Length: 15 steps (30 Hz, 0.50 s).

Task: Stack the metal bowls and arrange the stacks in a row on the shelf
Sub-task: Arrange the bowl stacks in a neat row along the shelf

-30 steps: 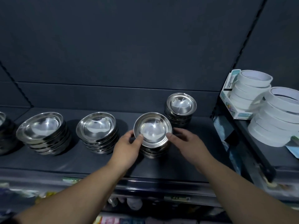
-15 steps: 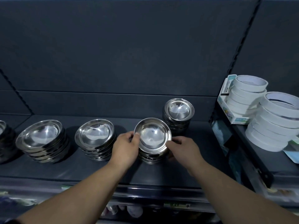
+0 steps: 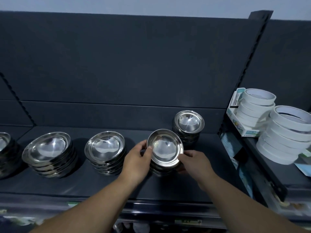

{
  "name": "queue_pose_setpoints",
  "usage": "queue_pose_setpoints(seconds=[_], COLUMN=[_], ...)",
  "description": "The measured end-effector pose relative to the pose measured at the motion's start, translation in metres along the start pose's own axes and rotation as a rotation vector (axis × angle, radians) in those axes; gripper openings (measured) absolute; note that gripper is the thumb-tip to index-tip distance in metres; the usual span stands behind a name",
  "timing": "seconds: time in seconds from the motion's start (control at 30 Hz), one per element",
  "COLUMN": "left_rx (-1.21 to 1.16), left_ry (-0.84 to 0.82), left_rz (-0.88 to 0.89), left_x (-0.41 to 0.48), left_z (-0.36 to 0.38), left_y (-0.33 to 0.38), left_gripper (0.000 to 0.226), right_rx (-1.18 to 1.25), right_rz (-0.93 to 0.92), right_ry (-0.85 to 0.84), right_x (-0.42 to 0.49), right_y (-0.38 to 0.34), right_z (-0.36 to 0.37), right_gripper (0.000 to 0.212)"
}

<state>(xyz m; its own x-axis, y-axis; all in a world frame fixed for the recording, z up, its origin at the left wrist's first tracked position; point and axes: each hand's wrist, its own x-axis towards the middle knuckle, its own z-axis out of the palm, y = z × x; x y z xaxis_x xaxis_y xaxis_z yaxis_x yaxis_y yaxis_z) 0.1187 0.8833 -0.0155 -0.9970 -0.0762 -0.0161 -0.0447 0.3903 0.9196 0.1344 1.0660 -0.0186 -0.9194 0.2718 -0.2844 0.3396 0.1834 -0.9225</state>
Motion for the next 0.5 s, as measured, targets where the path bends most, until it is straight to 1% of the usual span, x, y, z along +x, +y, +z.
queue_pose_setpoints(seconds=[0.1,0.17,0.27,0.37,0.5], left_rx=[-0.034,-0.027,-0.014,0.017,0.102], left_ry=[-0.006,-0.003,-0.017,-0.025,0.010], left_rz=[0.003,0.005,0.007,0.015,0.054], left_x=[-0.0004,0.0008,0.0033,0.0051,0.0074], left_z=[-0.0015,-0.0030,-0.0045,-0.0044,-0.0053], left_y=[0.0000,0.0001,-0.0009,-0.0001,0.0023], left_gripper=[0.033,0.033,0.035,0.037,0.036], right_rx=[-0.030,-0.056,-0.119,-0.212,-0.235], right_rz=[-0.021,-0.043,-0.063,-0.102,-0.144], right_ry=[0.016,0.030,0.045,0.068,0.083], right_x=[-0.0004,-0.0015,-0.0033,-0.0029,-0.0048], right_y=[0.0004,-0.0004,-0.0016,-0.0041,-0.0089], right_z=[0.0012,0.0019,0.0021,0.0013,0.0025], right_gripper=[0.020,0.026,0.029,0.030,0.026])
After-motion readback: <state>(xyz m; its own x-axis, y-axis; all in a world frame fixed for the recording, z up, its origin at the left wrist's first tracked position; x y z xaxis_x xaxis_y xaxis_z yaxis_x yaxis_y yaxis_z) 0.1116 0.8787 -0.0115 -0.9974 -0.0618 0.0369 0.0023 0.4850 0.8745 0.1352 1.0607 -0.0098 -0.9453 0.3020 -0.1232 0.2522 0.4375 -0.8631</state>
